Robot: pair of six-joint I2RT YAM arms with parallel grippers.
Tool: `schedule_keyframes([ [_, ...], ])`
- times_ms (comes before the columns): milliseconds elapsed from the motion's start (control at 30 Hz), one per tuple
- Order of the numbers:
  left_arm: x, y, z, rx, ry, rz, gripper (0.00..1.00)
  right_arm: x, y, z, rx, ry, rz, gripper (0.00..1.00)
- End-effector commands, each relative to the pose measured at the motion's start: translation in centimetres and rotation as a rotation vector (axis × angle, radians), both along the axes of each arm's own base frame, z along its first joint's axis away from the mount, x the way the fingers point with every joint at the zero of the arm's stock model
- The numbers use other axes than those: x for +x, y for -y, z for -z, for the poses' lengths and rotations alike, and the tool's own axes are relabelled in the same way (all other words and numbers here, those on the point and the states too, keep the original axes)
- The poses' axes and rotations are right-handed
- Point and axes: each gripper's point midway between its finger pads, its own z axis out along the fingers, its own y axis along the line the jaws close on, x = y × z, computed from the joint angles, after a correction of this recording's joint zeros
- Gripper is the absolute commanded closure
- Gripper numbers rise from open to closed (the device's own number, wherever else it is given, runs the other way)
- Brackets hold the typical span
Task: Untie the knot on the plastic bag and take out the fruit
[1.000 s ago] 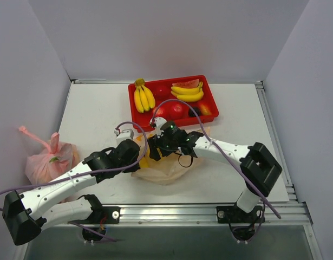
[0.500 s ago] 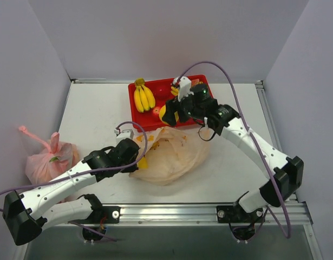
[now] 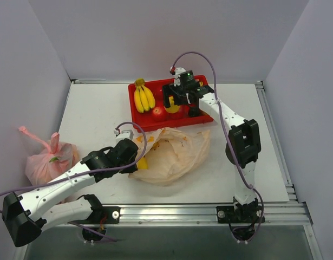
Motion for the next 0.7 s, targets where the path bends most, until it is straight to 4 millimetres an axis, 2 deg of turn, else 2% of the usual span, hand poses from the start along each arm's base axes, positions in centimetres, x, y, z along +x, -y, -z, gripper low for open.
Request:
schedule_keyframes([
  [0, 0.4, 0.1, -1.2, -0.028, 0.030, -0.006, 0.96, 0.9, -0.5, -6.1, 0.069, 0.116, 0.020, 0.00],
  [33, 0.5, 0.0, -1.3, -0.029, 0.035, -0.015, 0.96, 0.1, -0.3, -7.4, 0.077, 0.136, 0.011, 0.00],
  [67, 0.5, -0.1, -1.2, -0.026, 0.037, -0.020, 0.96, -0.6, -0.5, -7.7, 0.077, 0.139, -0.004, 0.00],
  [100, 0.7, -0.1, -1.3, -0.026, 0.044, -0.027, 0.97, -1.7, -0.1, -6.5, 0.058, 0.112, -0.019, 0.00],
  [133, 0.8, -0.2, -1.5, -0.025, 0.049, -0.031, 0.98, -3.0, 0.0, -8.0, 0.074, 0.131, -0.041, 0.00],
  [200, 1.2, -0.4, -1.9, -0.019, 0.071, -0.044, 1.00, -4.9, 0.5, -7.6, 0.068, 0.112, -0.050, 0.00],
  [233, 1.6, -0.3, -2.6, -0.021, 0.090, -0.040, 1.00, -6.8, 1.3, -7.3, 0.064, 0.102, -0.052, 0.00],
  [300, 2.2, -0.4, -3.5, -0.015, 0.121, -0.043, 1.00, -9.3, 1.7, -6.7, 0.066, 0.080, -0.056, 0.00],
  [333, 2.6, -0.2, -4.5, -0.015, 0.142, -0.036, 1.00, -11.4, 2.6, -5.7, 0.059, 0.057, -0.050, 0.01],
  [400, 3.3, -0.1, -5.8, -0.017, 0.173, -0.035, 1.00, -13.6, 3.2, -4.9, 0.050, 0.054, -0.037, 0.01],
  [433, 3.7, 0.0, -6.3, 0.000, 0.185, -0.018, 1.00, -14.8, 3.7, -5.8, 0.077, 0.084, -0.022, 0.02],
  [467, 4.3, 0.6, -8.1, -0.021, 0.215, -0.013, 1.00, -16.2, 4.7, -3.4, 0.044, 0.057, 0.000, 0.02],
  [500, 4.6, 1.0, -8.9, -0.024, 0.230, 0.000, 1.00, -17.0, 5.1, -2.7, 0.045, 0.054, 0.009, 0.02],
  [533, 5.1, 1.5, -9.3, -0.004, 0.234, 0.026, 1.00, -17.5, 5.4, -3.9, 0.081, 0.094, 0.023, 0.03],
  [567, 5.7, 2.4, -11.3, -0.030, 0.265, 0.040, 1.00, -18.5, 6.1, -2.0, 0.078, 0.059, 0.043, 0.03],
  [600, 5.9, 3.1, -12.3, -0.038, 0.279, 0.057, 1.00, -18.8, 6.6, -1.8, 0.080, 0.069, 0.057, 0.03],
  [633, 6.0, 4.4, -12.4, -0.024, 0.275, 0.094, 1.00, -18.9, 6.9, -2.6, 0.099, 0.099, 0.067, 0.03],
  [667, 5.9, 5.3, -13.1, -0.033, 0.286, 0.112, 1.00, -19.2, 7.3, -2.2, 0.098, 0.097, 0.077, 0.03],
])
